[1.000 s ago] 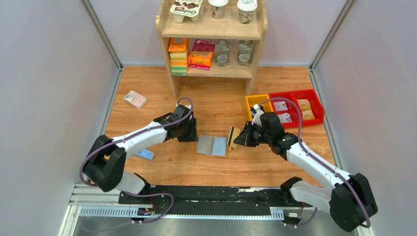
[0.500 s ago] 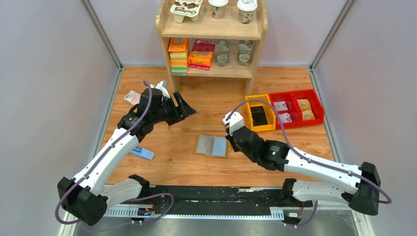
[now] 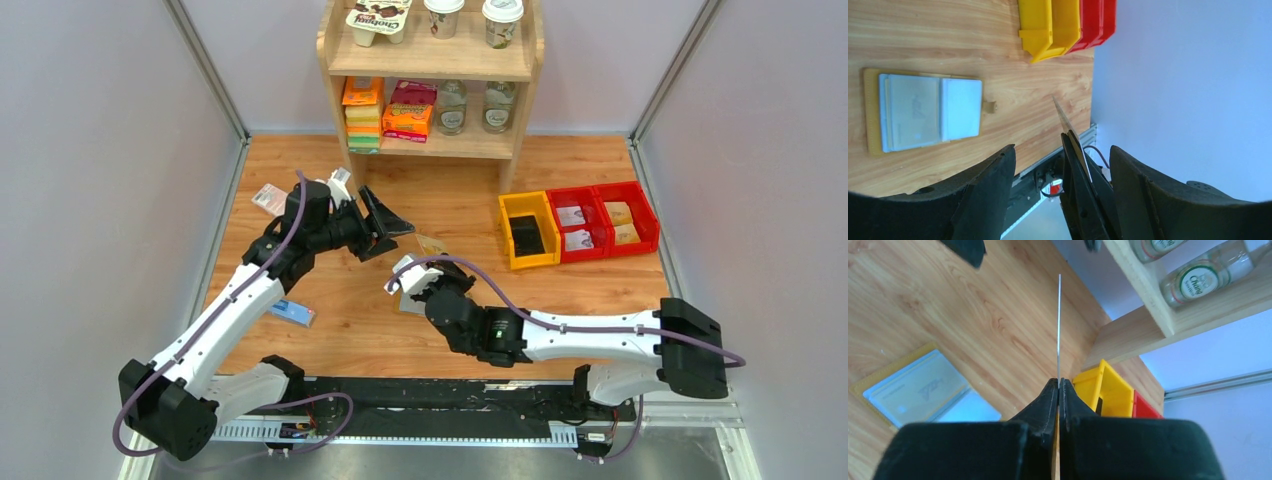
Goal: Take the credit cards out of the card holder
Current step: Place the credit card in the storage box.
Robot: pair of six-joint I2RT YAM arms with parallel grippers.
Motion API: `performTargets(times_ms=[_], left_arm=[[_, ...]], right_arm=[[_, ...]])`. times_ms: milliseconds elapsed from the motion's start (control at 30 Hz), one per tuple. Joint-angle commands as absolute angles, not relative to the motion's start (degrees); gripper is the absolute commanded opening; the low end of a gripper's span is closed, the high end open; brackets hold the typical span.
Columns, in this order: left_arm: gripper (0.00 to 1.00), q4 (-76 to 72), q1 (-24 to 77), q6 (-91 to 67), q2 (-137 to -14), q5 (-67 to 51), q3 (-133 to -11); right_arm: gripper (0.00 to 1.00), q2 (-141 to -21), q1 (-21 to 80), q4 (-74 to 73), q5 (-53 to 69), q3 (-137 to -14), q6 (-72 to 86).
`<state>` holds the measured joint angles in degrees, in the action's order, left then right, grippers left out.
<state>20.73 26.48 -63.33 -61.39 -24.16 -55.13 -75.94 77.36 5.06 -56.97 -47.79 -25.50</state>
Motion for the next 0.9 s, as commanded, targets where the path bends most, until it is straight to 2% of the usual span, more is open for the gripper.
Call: performTargets(times_ms=[0, 333, 433, 467, 500, 533, 567, 600, 633, 733, 767, 867], left_arm=[[0.77, 16.6, 26.5, -66.2, -61.2, -27.4, -54.4], [0.76, 13.4, 26.5, -67.4, -62.8, -27.9, -52.4], [0.57, 11.2, 26.5, -68.3, -63.5, -28.7, -51.2], [0.45, 10.5, 26.5, -68.5, -63.4, -28.9, -50.9], [0.39, 9.6, 26.5, -68.6, -63.5, -28.9, -50.5], [0.24, 9.4, 26.5, -68.6, -63.5, -28.9, -50.4], [0.18, 9.0, 26.5, -68.3, -63.5, -28.7, -50.2], [0.03, 8.8, 26.5, -68.0, -63.5, -28.7, -50.2], [0.0, 8.6, 26.5, -67.3, -63.3, -28.7, -50.2], [0.0, 7.7, 26.5, -65.9, -63.0, -28.0, -49.7], [0.0, 6.6, 26.4, -65.4, -62.8, -27.8, -49.2], [0.0, 4.0, 26.1, -65.0, -62.1, -26.9, -47.8]], right_arm=[[0.0, -78.6, 78.4, 18.4, -61.5, -51.2, -36.1], [0.0, -87.0, 80.3, 30.5, -62.5, -52.8, -48.5], [0.0, -89.1, 80.4, 32.2, -62.8, -53.3, -50.5], [0.0, -89.7, 80.4, 33.0, -62.9, -53.3, -51.1], [0.0, -90.2, 80.3, 33.5, -63.0, -53.3, -51.4], [0.0, -90.7, 80.3, 33.9, -63.2, -53.4, -51.6], [0.0, -91.1, 80.4, 34.5, -63.5, -53.4, -51.9], [0.0, -91.2, 80.3, 35.0, -63.6, -53.3, -52.0], [0.0, -91.4, 80.3, 35.3, -63.7, -53.3, -52.0], [0.03, -91.1, 80.2, 36.6, -63.8, -52.7, -51.1], [0.06, -90.8, 80.2, 36.3, -63.8, -52.6, -50.0], [0.25, -88.5, 80.1, 30.9, -63.2, -52.5, -43.2]])
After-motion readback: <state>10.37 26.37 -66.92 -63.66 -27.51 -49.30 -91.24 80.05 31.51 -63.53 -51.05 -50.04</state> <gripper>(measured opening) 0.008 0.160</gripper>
